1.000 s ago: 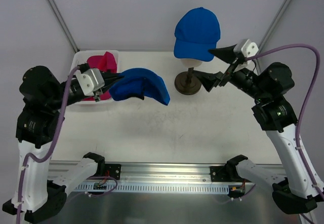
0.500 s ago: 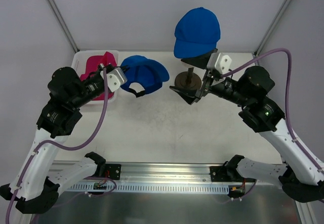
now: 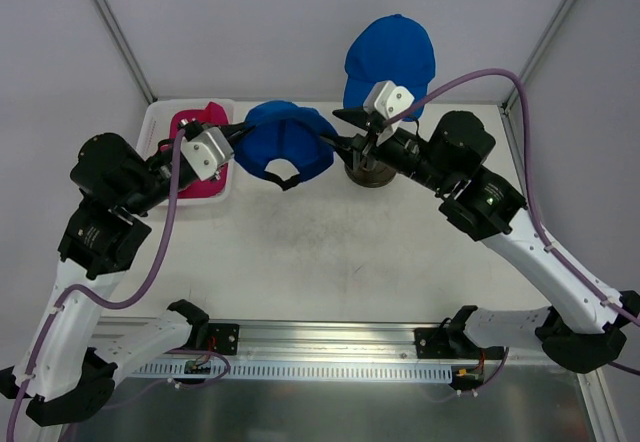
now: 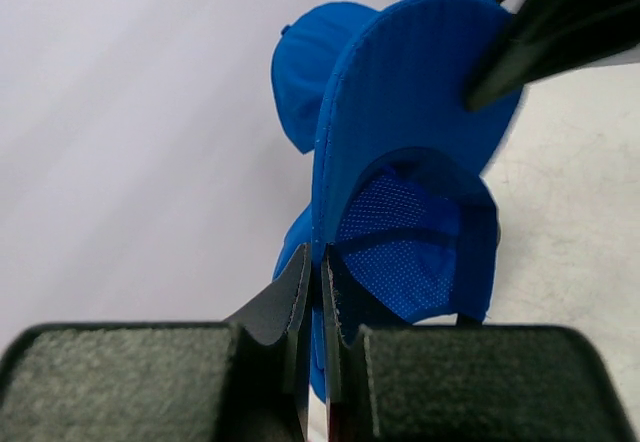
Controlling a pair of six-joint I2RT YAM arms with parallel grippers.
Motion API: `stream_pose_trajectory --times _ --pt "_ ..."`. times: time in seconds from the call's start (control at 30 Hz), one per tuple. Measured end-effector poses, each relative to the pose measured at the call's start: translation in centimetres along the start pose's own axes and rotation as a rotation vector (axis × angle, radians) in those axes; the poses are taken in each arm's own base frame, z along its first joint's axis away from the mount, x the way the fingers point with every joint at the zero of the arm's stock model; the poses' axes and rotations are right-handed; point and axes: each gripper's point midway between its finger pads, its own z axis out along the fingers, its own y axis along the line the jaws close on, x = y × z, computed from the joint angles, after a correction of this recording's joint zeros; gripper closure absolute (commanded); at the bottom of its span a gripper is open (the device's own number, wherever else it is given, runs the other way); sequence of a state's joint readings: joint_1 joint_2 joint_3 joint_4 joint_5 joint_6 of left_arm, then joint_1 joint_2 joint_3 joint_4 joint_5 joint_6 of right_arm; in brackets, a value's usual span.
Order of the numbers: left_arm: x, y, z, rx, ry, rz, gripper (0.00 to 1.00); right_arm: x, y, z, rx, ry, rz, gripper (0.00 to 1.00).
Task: Stack the hats
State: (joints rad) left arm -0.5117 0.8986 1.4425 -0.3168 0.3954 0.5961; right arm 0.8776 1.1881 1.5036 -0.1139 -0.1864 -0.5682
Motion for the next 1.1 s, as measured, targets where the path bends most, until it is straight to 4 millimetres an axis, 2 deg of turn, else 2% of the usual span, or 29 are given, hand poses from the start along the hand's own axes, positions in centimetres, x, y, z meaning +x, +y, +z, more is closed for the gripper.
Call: stream_pose_trajectory --times 0.07,0.1,0.13,0.17,0.2,0.23,0.27,0.3,0.47,0.67,0.77,0.83,0.93,1.0,1.1 --pt "-0.7 0.0 -0.1 0.003 -0.019 -0.009 1.00 -0.6 -0.2 0.3 0.008 -0.013 -0.005 0.70" --pt "-1.0 0.1 -0.2 0.002 -0.027 -0.013 1.00 -1.0 -0.3 0.4 0.009 -0.021 -0.011 0.86" --pt "-1.1 0.1 -0.2 0.002 -0.031 -0.018 1.00 -1.2 -0.3 0.5 0.008 -0.028 -0.020 0.96" --pt "-1.3 0.1 -0.2 0.003 -0.035 -0.021 1.00 -1.5 -0.2 0.6 0.003 -0.033 -0.024 1.00" --pt "-1.3 0.1 -0.2 0.003 -0.035 -0.024 0.94 -1.6 -0.4 0.6 0.012 -0.033 -0.024 1.00" --pt "-1.4 0.1 -0.2 0.005 -0.038 -0.025 0.84 -1.8 -0.5 0.7 0.016 -0.036 -0.031 1.00" --pt "-1.5 0.0 -0.2 0.006 -0.045 -0.026 0.53 -2.0 -0.6 0.8 0.017 -0.039 -0.035 1.00" --pt "-1.7 -0.1 -0.2 0.013 -0.053 -0.020 0.42 -2.1 -0.8 0.9 0.024 -0.041 -0.040 1.00" --pt "-1.6 0.7 -0.4 -0.058 -0.068 -0.017 0.22 -3.9 -2.0 1.2 0.065 -0.094 -0.104 1.00" --pt "0.6 -0.5 -1.6 -0.092 -0.070 0.067 0.25 -9.8 -5.8 2.6 0.186 -0.245 -0.239 1.00" --pt "2.4 -2.6 -1.5 -0.050 -0.078 0.180 0.28 -12.0 -9.3 2.9 0.292 -0.314 -0.310 1.00" --pt "4.3 -5.0 -1.2 0.008 -0.082 0.262 0.32 -12.5 -11.8 2.9 0.362 -0.337 -0.341 1.00" --pt "6.2 -8.1 -0.1 0.115 -0.083 0.326 0.51 -12.7 -16.3 3.0 0.466 -0.357 -0.384 1.00" --pt "6.2 -8.9 1.1 0.160 -0.093 0.340 0.56 -12.5 -18.9 2.9 0.522 -0.362 -0.410 1.00" --pt "5.2 -8.9 3.8 0.202 -0.112 0.325 0.59 -11.5 -22.5 2.1 0.591 -0.353 -0.453 1.00"
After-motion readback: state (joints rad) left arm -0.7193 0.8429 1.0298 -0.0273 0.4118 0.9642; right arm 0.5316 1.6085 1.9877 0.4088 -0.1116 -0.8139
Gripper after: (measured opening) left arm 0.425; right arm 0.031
